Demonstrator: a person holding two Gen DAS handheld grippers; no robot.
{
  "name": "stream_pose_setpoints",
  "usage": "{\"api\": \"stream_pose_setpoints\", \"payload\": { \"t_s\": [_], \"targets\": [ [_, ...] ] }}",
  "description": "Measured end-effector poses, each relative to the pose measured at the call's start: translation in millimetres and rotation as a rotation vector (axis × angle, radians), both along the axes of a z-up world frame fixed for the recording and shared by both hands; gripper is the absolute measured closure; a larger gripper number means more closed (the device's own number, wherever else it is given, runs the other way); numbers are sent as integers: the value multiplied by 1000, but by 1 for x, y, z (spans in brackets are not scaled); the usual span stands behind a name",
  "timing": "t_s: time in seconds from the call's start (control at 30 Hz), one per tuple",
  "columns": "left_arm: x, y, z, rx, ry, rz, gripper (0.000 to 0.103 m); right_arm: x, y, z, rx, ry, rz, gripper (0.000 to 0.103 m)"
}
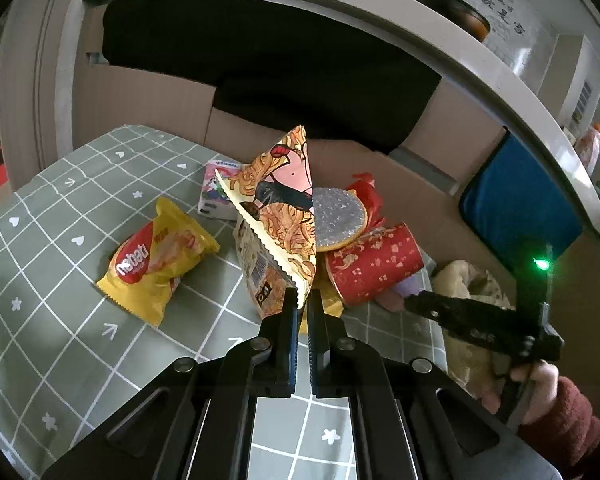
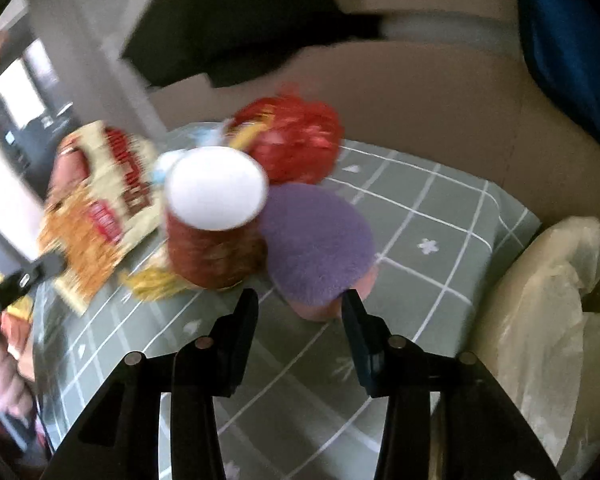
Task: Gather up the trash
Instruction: 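Lift the brown wrapper with the left tool while the right tool grasps the purple sponge, then carry the wrapper and sponge in both tools toward the trash bin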
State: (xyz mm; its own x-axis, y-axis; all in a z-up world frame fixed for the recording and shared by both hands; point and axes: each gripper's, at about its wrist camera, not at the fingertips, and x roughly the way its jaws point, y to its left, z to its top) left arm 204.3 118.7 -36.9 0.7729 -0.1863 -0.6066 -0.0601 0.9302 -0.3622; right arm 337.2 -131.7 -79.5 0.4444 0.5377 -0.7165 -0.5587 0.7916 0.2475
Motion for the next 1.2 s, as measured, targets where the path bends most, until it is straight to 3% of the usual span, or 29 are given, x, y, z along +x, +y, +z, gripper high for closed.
{"api": "stream_pose_setpoints", "payload": {
  "t_s": [0.13, 0.33, 0.43, 0.6, 0.8, 1.03, 1.2],
  "targets": [
    [0, -2, -1, 1, 3, 2, 99, -6, -3, 18, -90, -156, -8, 51],
    [2, -3, -7, 1, 30, 6, 99, 34, 17, 2, -88, -103, 34, 47],
    [3, -2, -9, 2, 40, 12, 99, 42, 33, -8, -102, -87, 49, 39],
    [4, 4, -10, -5, 51, 31, 99, 50, 45, -21, -167, -84, 21, 40],
    [0, 5, 8, -28, -12, 55, 99, 15, 24, 21, -89, -172, -50, 42],
    [-14, -26, 52, 74, -140, 28, 100, -27, 0, 82, -33, -262, -75, 42],
    [-23, -47, 80, 144, -221, 21, 101, -43, -11, 105, -43, -313, -104, 42]
  ]
}}
